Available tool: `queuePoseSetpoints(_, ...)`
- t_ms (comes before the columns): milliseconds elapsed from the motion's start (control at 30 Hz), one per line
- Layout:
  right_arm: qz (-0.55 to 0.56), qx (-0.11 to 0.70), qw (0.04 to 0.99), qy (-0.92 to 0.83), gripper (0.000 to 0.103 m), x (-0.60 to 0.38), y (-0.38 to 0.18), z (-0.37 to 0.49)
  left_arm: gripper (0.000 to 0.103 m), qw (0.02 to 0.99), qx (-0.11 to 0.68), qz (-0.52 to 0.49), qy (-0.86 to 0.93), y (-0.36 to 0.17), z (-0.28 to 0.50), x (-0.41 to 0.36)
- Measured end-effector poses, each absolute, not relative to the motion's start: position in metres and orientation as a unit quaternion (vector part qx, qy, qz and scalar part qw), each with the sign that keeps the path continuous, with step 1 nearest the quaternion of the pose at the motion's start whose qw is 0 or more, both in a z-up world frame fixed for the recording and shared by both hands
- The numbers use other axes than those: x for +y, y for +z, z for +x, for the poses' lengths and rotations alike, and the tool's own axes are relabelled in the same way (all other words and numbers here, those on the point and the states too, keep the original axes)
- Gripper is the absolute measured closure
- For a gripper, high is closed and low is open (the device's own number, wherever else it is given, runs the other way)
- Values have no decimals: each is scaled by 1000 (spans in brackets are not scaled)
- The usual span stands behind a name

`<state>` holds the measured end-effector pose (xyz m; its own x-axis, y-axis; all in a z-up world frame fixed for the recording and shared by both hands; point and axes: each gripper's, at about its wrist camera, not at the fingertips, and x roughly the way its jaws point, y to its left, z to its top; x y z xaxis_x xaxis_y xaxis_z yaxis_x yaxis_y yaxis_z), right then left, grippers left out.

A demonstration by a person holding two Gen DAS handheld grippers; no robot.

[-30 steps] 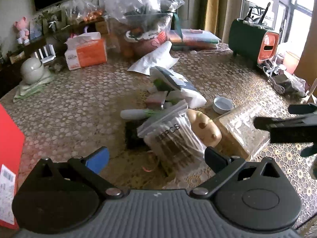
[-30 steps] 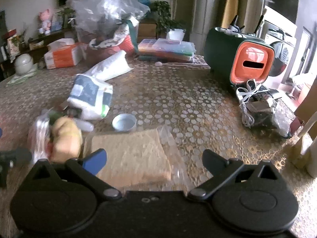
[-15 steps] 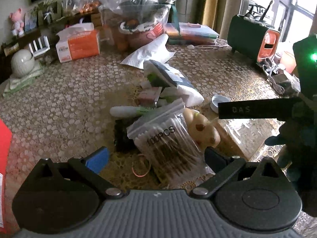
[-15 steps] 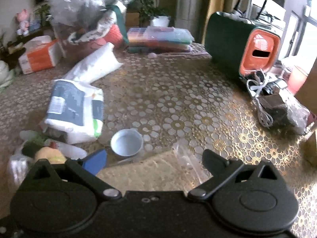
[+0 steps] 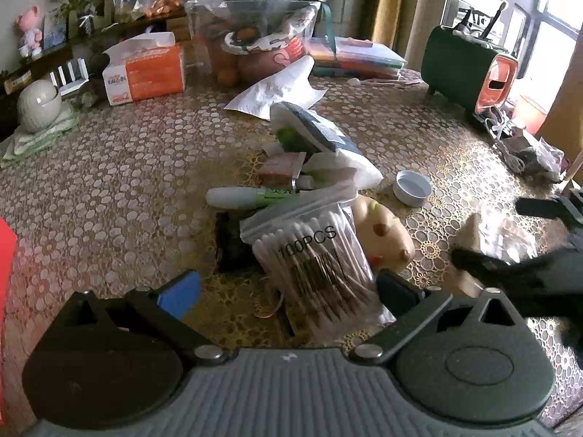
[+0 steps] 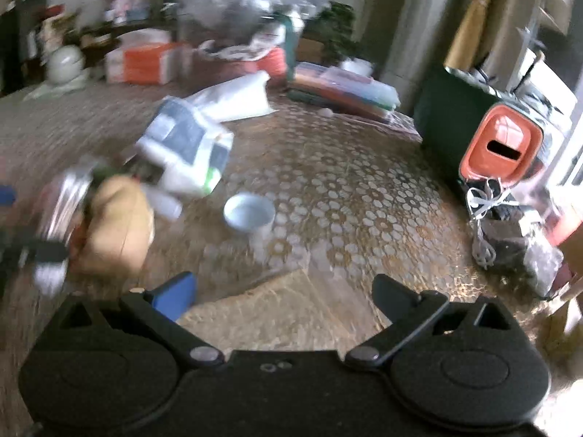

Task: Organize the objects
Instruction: 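Grasp the clear cotton swab bag with the left tool while the right tool grasps the bagged bread, then carry the swab bag with the left tool into the box while the right tool carries the bread there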

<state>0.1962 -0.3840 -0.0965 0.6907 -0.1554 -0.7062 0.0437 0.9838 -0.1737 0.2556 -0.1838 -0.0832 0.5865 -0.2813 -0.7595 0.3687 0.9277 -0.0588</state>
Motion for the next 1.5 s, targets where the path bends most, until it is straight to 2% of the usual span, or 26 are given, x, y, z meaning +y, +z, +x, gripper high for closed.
queuePoseSetpoints(167, -62, 399, 913, -56, 0, -392, -96, 168, 0, 888, 417, 50, -185, -84, 259, -183)
queuePoseSetpoints(500, 75, 427, 895, -106, 2, -423, -108, 139, 3, 888, 417, 41, -190, -86, 261, -180)
queuePoseSetpoints(600, 88, 425, 895, -104, 6, -424, -109, 133, 11, 881, 427, 15, -201, -87, 263, -176)
queuePoseSetpoints(667, 86, 420, 898, -98, 13, -422, -108, 129, 25, 874, 437, -9, -214, -87, 264, -173)
queuePoseSetpoints(733, 86, 418, 899, -95, 17, -420, -107, 127, 34, 870, 440, -23, -221, -86, 264, -171)
queuePoseSetpoints(833, 84, 416, 901, -94, 21, -418, -105, 126, 53, 865, 444, -33, -231, -83, 264, -172)
queuePoseSetpoints(933, 77, 416, 901, -95, 23, -414, -102, 125, 62, 864, 448, -36, -228, -82, 263, -171)
queuePoseSetpoints(1067, 79, 410, 904, -93, 24, -412, -95, 121, 68, 868, 444, -45, -220, -76, 257, -165)
queuePoseSetpoints(1500, 76, 381, 921, -38, 25, -370, -44, 103, 69, 878, 417, -61, -226, -49, 204, -118)
